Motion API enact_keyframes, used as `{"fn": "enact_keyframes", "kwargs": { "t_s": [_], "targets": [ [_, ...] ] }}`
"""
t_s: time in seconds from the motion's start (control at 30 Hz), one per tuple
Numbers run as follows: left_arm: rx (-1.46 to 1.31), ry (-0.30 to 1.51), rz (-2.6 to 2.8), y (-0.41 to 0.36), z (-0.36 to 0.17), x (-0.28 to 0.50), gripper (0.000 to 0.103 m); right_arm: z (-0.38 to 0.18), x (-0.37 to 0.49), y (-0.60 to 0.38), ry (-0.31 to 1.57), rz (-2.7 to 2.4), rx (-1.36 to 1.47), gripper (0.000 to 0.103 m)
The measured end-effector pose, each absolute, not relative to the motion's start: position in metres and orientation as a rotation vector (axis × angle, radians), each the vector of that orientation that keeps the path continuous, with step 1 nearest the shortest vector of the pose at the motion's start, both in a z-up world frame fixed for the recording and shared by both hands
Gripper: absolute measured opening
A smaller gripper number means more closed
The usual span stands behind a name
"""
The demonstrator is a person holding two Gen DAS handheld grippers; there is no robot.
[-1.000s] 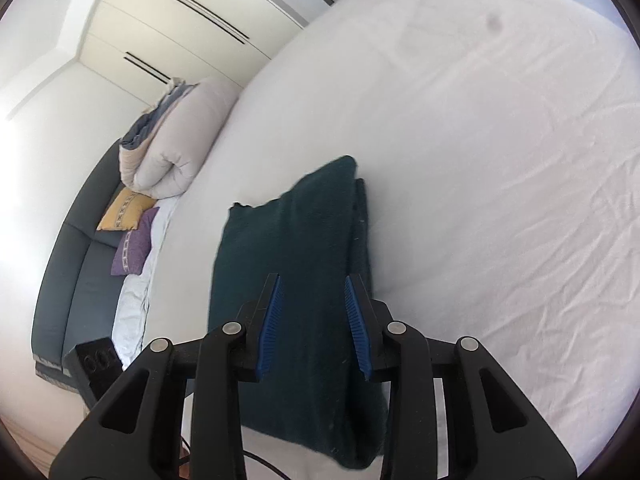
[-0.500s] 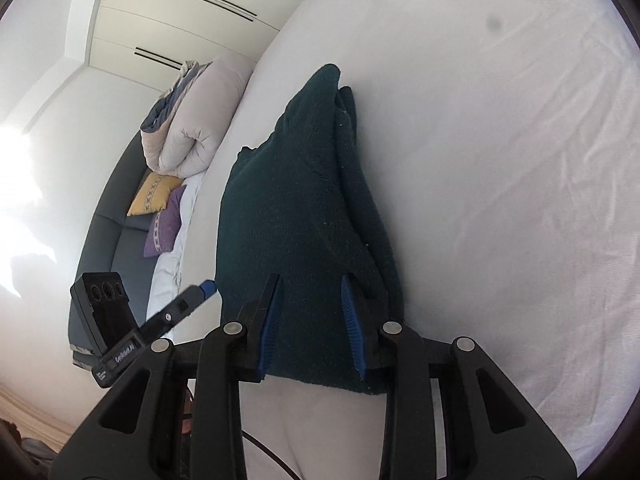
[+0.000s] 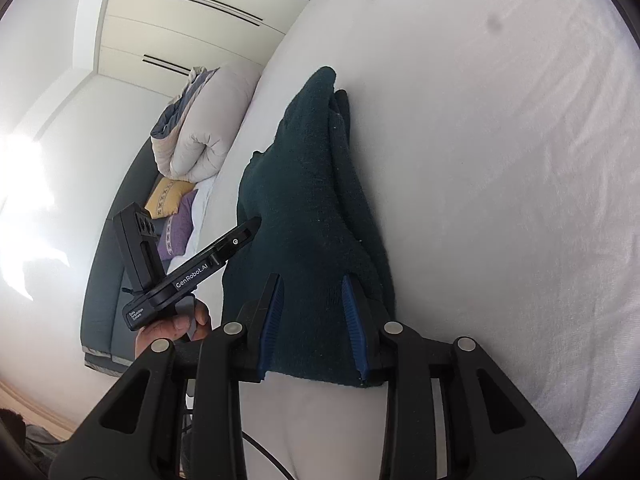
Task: Fold small clothes
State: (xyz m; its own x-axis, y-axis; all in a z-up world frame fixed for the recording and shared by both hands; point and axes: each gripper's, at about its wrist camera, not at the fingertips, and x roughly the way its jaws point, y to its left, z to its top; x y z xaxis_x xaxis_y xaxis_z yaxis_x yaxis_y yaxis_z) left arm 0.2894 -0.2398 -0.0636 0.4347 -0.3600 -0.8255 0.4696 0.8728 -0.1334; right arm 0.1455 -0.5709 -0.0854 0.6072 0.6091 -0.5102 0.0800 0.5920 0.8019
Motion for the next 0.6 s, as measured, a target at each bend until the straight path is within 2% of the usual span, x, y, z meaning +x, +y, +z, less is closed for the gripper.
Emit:
{"fn": "enact_keyframes", "kwargs": {
  "t_s": [0.1, 0.13, 0.17, 0.23, 0.37, 0.5, 0.6],
  "targets": [
    [0.129, 0.99, -0.514, -0.239, -0.064, 0.289, 0.053, -0.065, 0.143, -0.567, 0.848, 0.345, 0.83, 0.031],
    [0.13, 0.987, -0.512, -0.238, -0.065, 0.288, 0.053, -0.06, 0.142, -0.568, 0.832, 0.336, 0.814, 0.038],
    [0.131, 0.984, -0.511, -0.238, -0.065, 0.287, 0.053, -0.055, 0.142, -0.57, 0.825, 0.312, 0.804, 0.055],
    [0.127, 0.981, -0.513, -0.238, -0.065, 0.286, 0.053, -0.05, 0.143, -0.576, 0.794, 0.25, 0.803, 0.067],
    [0.13, 0.974, -0.517, -0.239, -0.067, 0.284, 0.053, -0.053, 0.162, -0.583, 0.794, 0.22, 0.825, 0.068],
    [0.105, 0.956, -0.525, -0.234, -0.063, 0.282, 0.052, -0.073, 0.19, -0.576, 0.901, 0.2, 0.808, 0.068],
    [0.029, 0.933, -0.552, -0.216, -0.053, 0.275, 0.057, -0.077, 0.202, -0.571, 0.915, 0.199, 0.776, 0.068]
  ]
}}
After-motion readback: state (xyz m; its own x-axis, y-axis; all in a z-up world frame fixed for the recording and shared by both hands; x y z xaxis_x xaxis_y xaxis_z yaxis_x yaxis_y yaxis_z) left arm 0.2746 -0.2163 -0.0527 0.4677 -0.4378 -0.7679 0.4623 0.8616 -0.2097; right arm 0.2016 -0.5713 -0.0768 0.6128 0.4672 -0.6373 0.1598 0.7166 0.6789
